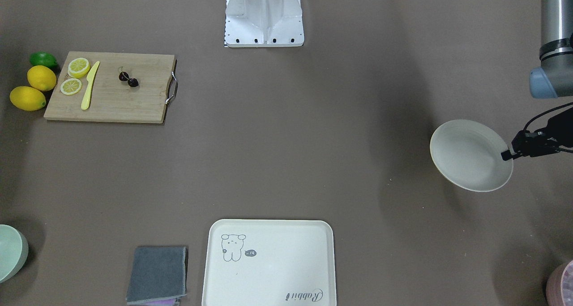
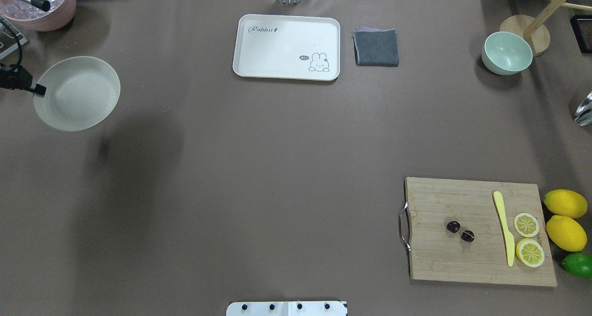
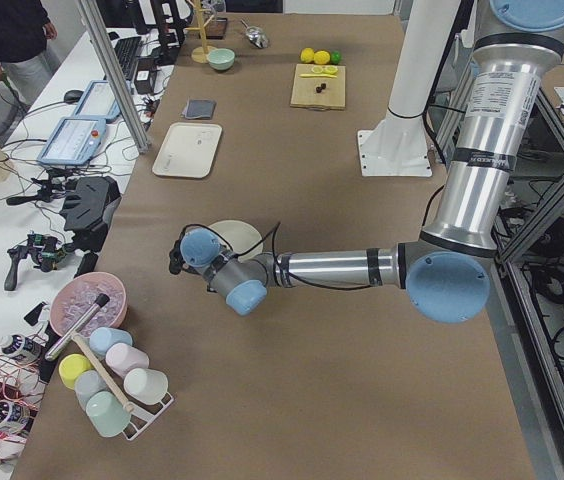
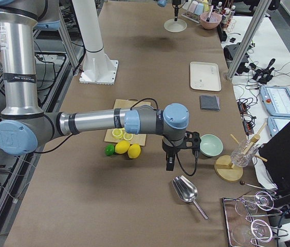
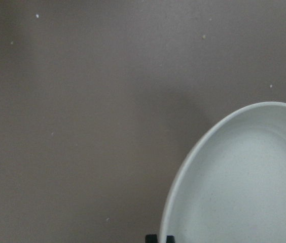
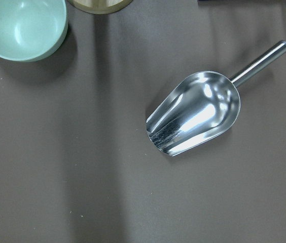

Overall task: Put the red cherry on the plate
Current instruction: 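Drag the white plate toward table center with left gripper while right arm reaches in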

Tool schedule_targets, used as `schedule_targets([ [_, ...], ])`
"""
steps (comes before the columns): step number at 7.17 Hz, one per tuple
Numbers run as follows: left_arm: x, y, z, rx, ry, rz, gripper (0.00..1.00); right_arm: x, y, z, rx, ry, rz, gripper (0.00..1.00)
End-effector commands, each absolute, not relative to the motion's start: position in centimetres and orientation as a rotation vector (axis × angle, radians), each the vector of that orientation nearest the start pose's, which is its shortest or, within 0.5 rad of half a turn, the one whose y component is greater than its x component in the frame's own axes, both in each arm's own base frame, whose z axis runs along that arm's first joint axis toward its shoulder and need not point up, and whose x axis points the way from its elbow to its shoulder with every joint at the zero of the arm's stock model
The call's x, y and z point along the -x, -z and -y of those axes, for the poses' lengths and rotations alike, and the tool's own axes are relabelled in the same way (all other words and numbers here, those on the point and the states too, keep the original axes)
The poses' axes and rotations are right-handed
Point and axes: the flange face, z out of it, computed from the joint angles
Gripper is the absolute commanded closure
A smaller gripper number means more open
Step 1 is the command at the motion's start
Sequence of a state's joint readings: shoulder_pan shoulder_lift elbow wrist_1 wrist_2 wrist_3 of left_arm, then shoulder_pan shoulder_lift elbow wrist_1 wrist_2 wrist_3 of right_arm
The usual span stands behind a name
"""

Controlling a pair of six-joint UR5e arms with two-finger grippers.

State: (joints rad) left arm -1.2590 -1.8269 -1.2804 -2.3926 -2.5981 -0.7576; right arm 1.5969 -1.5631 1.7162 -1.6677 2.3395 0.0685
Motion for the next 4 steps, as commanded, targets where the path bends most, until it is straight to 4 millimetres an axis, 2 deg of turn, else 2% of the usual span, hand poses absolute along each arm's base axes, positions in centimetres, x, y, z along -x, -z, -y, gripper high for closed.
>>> schedule_targets([
  [1,-22.8,-43.1,60.0,0.009,0.116,-1.28,1.0,-7.6,-59.0,49.3,-0.053,-0.06,0.789,0.0],
  [2,-27.6,-38.7,58.3,-0.021,0.168,-1.281,1.0,-7.2,-58.4,49.4,-0.06,-0.053,0.812,0.0],
  [3,-33.3,-35.9,55.2,-0.019,0.192,-1.285,1.0,-5.9,-56.4,49.9,-0.081,-0.029,0.82,0.0],
  [4,-37.6,-33.1,53.7,-0.019,0.234,-1.299,1.0,-2.7,-51.9,50.2,-0.094,-0.053,0.833,0.0],
])
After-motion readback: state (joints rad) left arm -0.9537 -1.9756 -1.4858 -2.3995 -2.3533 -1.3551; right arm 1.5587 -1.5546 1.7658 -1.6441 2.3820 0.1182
